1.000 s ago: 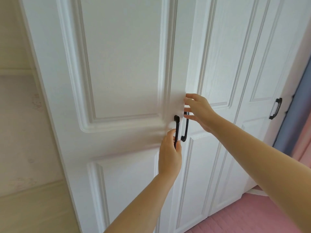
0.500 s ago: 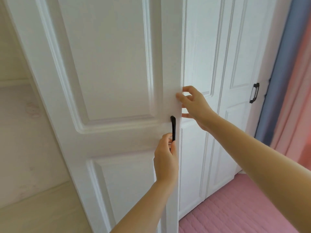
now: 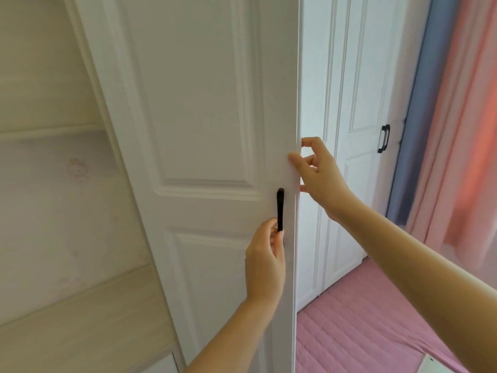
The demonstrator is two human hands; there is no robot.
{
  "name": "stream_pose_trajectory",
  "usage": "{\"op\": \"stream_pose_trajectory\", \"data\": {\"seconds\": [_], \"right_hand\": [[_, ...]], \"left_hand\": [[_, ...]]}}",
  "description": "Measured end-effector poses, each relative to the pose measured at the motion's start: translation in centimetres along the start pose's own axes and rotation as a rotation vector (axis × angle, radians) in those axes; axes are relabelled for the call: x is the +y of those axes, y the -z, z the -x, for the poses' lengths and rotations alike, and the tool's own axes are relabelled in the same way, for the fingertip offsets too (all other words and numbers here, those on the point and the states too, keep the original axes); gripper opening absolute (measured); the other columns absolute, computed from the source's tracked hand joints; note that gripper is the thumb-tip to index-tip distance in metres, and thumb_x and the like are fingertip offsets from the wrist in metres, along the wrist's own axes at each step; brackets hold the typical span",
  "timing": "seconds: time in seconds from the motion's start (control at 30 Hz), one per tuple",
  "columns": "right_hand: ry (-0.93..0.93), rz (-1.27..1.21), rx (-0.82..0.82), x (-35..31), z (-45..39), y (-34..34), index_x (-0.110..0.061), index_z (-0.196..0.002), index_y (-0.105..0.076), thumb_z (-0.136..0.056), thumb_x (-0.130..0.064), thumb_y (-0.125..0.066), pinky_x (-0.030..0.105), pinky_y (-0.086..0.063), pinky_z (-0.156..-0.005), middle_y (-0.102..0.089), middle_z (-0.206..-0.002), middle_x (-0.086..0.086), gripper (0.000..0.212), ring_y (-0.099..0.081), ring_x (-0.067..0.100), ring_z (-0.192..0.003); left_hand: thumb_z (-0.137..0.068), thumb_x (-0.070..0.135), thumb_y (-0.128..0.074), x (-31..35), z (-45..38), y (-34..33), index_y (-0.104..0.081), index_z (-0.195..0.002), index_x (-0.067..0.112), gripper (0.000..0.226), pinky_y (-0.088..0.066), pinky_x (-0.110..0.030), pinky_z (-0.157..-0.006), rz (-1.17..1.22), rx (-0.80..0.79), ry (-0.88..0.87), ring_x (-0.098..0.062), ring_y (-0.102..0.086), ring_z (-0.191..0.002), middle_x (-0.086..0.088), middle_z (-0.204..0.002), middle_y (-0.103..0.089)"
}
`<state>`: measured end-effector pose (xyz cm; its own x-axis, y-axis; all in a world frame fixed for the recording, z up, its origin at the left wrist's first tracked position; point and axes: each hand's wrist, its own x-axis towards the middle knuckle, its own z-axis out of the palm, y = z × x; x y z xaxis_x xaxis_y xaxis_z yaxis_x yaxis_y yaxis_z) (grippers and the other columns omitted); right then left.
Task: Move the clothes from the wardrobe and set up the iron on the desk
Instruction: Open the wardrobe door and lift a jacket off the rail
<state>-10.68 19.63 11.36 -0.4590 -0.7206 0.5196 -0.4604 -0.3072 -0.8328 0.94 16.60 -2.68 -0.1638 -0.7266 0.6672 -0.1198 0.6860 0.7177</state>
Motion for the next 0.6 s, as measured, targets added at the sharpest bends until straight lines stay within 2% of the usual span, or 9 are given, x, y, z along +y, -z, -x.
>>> {"op": "stream_pose_trajectory", "data": {"seconds": [0.27, 0.43, 0.5, 0.6], "right_hand": [[0.078, 0.082, -0.065, -4.9, 7.6, -1.6, -0.028, -0.125, -0.046, -0.095, -0.037, -0.051, 0.050, -0.057, -0.071, -0.061, -0.095, 0.010, 0.032, -0.064, 0.029, -0.085], [0.115, 0.139, -0.119, -7.2, 11.0, -3.0, -0.024, -0.134, -0.042, -0.095, -0.037, -0.051, 0.041, -0.057, -0.079, -0.059, -0.098, 0.000, 0.042, -0.063, 0.018, -0.088], [0.152, 0.152, -0.146, -7.9, 12.2, -3.6, -0.021, -0.130, -0.046, -0.096, -0.035, -0.049, 0.042, -0.057, -0.082, -0.059, -0.098, -0.003, 0.036, -0.063, 0.017, -0.088], [0.233, 0.173, -0.188, -8.9, 13.6, -4.4, -0.027, -0.110, -0.048, -0.098, -0.029, -0.046, 0.035, -0.056, -0.081, -0.056, -0.092, -0.015, 0.012, -0.059, 0.009, -0.081]], "left_hand": [[-0.096, 0.019, -0.052, 3.0, 5.4, 7.0, -0.059, -0.122, 0.018, 0.027, -0.054, -0.025, -0.084, -0.006, 0.017, 0.008, -0.008, -0.064, -0.097, 0.006, -0.107, -0.067], [-0.096, 0.020, -0.054, 4.6, 7.7, 10.7, -0.058, -0.122, 0.019, 0.027, -0.054, -0.023, -0.082, -0.018, 0.071, 0.045, -0.006, -0.062, -0.094, 0.009, -0.107, -0.064], [-0.094, 0.024, -0.057, 5.2, 8.3, 12.1, -0.057, -0.123, 0.020, 0.030, -0.053, -0.020, -0.082, -0.023, 0.077, 0.050, -0.005, -0.062, -0.095, 0.010, -0.109, -0.062], [-0.089, 0.033, -0.062, 5.5, 9.3, 13.7, -0.055, -0.125, 0.019, 0.039, -0.049, -0.011, -0.084, -0.048, 0.073, 0.029, -0.003, -0.059, -0.102, 0.009, -0.114, -0.062]]}}
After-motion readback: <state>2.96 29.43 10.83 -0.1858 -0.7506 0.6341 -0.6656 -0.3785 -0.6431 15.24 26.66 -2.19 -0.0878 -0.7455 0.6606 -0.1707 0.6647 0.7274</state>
